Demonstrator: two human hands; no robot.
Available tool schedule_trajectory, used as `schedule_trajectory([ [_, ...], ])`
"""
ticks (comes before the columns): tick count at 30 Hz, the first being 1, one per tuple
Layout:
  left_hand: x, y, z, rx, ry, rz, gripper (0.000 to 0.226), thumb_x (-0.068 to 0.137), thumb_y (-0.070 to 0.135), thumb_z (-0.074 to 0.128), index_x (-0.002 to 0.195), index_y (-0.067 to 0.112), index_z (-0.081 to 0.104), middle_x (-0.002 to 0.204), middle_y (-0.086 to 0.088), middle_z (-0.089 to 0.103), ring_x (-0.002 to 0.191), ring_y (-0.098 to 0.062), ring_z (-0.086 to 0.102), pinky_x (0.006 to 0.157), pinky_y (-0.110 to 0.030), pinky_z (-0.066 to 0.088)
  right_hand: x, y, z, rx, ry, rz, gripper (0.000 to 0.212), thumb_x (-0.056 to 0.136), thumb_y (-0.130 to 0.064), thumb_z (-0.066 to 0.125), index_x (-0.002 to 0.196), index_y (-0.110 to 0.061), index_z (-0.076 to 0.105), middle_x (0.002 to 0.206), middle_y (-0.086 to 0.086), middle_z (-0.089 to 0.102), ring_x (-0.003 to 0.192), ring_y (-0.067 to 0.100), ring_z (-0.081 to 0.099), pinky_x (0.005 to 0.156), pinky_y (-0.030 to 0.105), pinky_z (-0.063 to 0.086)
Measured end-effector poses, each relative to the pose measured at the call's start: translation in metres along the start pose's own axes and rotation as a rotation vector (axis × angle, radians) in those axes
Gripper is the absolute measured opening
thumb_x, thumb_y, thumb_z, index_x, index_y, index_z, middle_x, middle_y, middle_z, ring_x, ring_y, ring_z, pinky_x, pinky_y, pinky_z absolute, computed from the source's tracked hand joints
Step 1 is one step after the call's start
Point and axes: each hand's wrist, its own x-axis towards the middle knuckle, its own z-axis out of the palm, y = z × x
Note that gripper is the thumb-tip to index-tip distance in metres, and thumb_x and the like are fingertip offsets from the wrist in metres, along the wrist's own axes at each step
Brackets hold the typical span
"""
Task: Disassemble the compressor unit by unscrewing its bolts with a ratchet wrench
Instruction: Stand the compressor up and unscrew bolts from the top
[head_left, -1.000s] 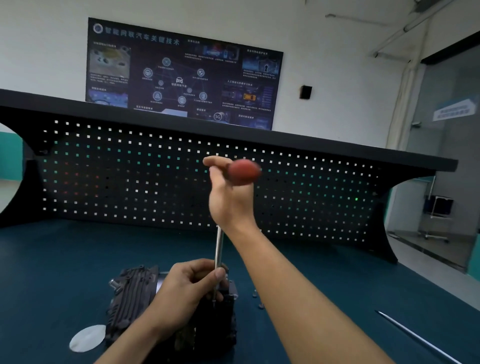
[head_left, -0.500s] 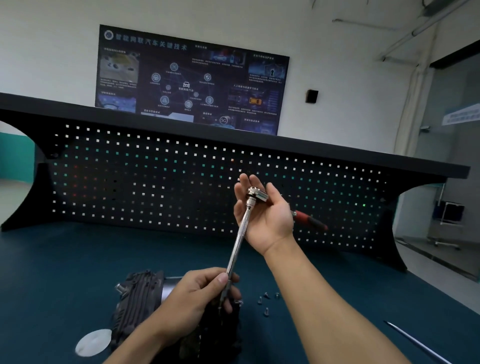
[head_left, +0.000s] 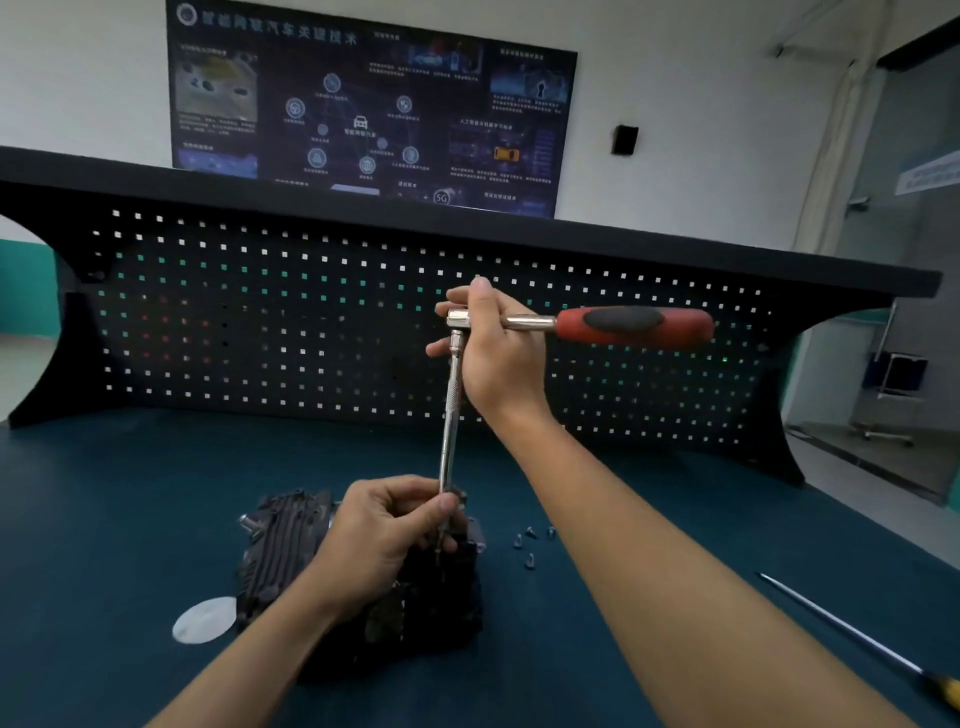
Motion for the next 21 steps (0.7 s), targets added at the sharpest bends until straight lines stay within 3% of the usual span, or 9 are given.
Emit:
schedule_trajectory([
  [3,-0.001,0.001,0.000,-0.022,0.025,0.003,0.022,0.077,0.019,0.073,0.091,0.002,0.074,0.081,-0.018,0.075,0.064,-0.023,0.069,0.062,-0.026,0.056,-0.002,-0.002,0.010,-0.118,0.006,-0.112,0.036,0.106,-0.032,0.042,0.086,-0.015,0.066,0.082,-0.003,0.070,0.057,0.019,0.069,0.058,0.033,0.056],
  [5,-0.001,0.001,0.001,-0.021,0.057,0.016,0.023,0.072,0.020,0.077,0.086,0.001,0.074,0.079,-0.019,0.074,0.063,-0.024,0.068,0.060,-0.026,0.054,-0.005,-0.003,0.015,-0.234,-0.003,-0.194,0.045,0.104,-0.038,0.039,0.083,-0.008,0.065,0.077,0.003,0.069,0.061,0.021,0.068,0.061,0.039,0.056],
  [9,-0.001,0.001,0.003,-0.015,0.123,0.029,0.031,0.066,0.020,0.081,0.081,-0.004,0.070,0.073,-0.019,0.073,0.059,-0.024,0.068,0.055,-0.026,0.054,-0.011,-0.006,0.023,-0.332,-0.006,-0.259,0.049,0.102,-0.043,0.040,0.078,-0.008,0.063,0.066,0.004,0.063,0.057,0.012,0.060,0.053,0.014,0.044],
  [12,-0.001,0.002,0.002,-0.027,0.105,0.023,0.036,0.067,0.021,0.081,0.086,-0.007,0.068,0.076,-0.020,0.073,0.062,-0.025,0.068,0.059,-0.029,0.054,-0.013,-0.010,0.026,-0.331,-0.022,-0.215,0.049,0.104,-0.039,0.040,0.080,-0.004,0.064,0.069,0.007,0.066,0.062,0.016,0.063,0.055,0.022,0.048],
  [15,-0.001,0.000,-0.002,-0.042,0.032,-0.004,0.029,0.073,0.025,0.077,0.086,0.000,0.068,0.078,-0.015,0.073,0.066,-0.024,0.068,0.061,-0.026,0.054,-0.012,-0.014,0.027,-0.185,-0.042,-0.072,0.043,0.106,-0.031,0.043,0.085,-0.001,0.067,0.082,0.012,0.070,0.068,0.022,0.069,0.060,0.032,0.053],
  [19,0.002,-0.005,-0.008,-0.082,-0.088,-0.031,0.028,0.086,0.036,0.065,0.091,0.010,0.072,0.087,-0.016,0.074,0.073,-0.024,0.068,0.067,-0.027,0.053,-0.014,-0.024,0.024,0.268,-0.225,0.247,0.039,0.108,-0.034,0.038,0.102,-0.013,0.070,0.109,-0.001,0.074,0.078,0.018,0.074,0.059,0.025,0.052],
  [21,0.002,-0.006,-0.009,-0.113,-0.130,-0.048,0.030,0.089,0.037,0.062,0.097,0.011,0.074,0.092,-0.019,0.073,0.078,-0.026,0.069,0.072,-0.029,0.054,-0.015,-0.029,0.021,0.459,-0.328,0.362,0.042,0.108,-0.037,0.032,0.102,-0.016,0.068,0.110,-0.002,0.075,0.081,0.021,0.074,0.060,0.026,0.051],
])
